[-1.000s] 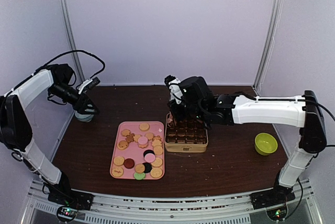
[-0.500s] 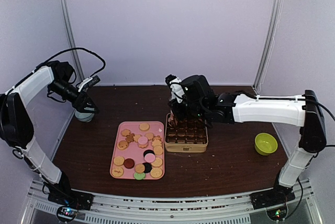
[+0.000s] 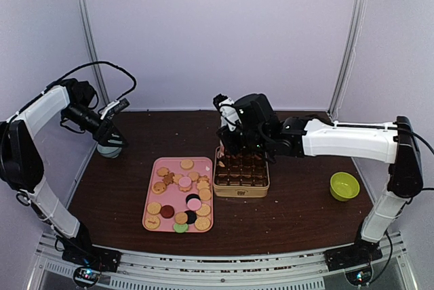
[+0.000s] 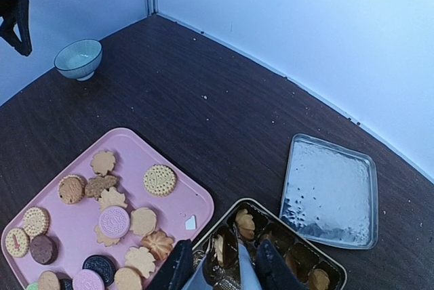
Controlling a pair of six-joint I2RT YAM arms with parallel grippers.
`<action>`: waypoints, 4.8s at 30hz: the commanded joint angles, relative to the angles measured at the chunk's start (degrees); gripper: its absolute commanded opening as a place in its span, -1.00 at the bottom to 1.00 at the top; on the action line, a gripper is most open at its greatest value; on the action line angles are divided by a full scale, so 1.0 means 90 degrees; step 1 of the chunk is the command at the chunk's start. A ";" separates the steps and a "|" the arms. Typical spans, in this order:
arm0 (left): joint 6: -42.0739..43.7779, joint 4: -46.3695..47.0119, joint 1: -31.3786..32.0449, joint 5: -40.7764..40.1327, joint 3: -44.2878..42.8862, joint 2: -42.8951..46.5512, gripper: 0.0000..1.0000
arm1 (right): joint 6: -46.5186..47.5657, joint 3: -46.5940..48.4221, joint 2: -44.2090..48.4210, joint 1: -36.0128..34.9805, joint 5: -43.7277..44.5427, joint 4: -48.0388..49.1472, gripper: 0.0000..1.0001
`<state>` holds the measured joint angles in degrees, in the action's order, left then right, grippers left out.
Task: Pack the cookies
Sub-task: Place the fake cookies in the empty pocket of the box, then pick up the fake cookies from the plate, then place the fake cookies in the empty pocket of the box.
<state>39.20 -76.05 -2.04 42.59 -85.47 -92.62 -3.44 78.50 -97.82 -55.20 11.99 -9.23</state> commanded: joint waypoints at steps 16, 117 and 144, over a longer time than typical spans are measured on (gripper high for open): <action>-0.0154 -0.0055 -0.0427 0.0195 0.0026 0.0103 0.76 | -0.0302 0.0976 -0.0206 -0.0835 -0.0176 0.0128 -0.38; 0.0346 -0.0493 -0.0420 0.0629 0.0339 0.0477 0.68 | -0.0030 -0.0634 0.0626 0.0190 0.0629 0.0484 -0.87; 0.0533 -0.0774 -0.0427 0.0714 0.0173 0.0405 0.68 | -0.0081 -0.0505 0.0382 0.0286 0.0401 0.0522 -0.28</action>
<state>42.39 -81.32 -5.43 47.07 -82.19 -88.55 -4.36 73.08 -95.26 -53.08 15.18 -5.72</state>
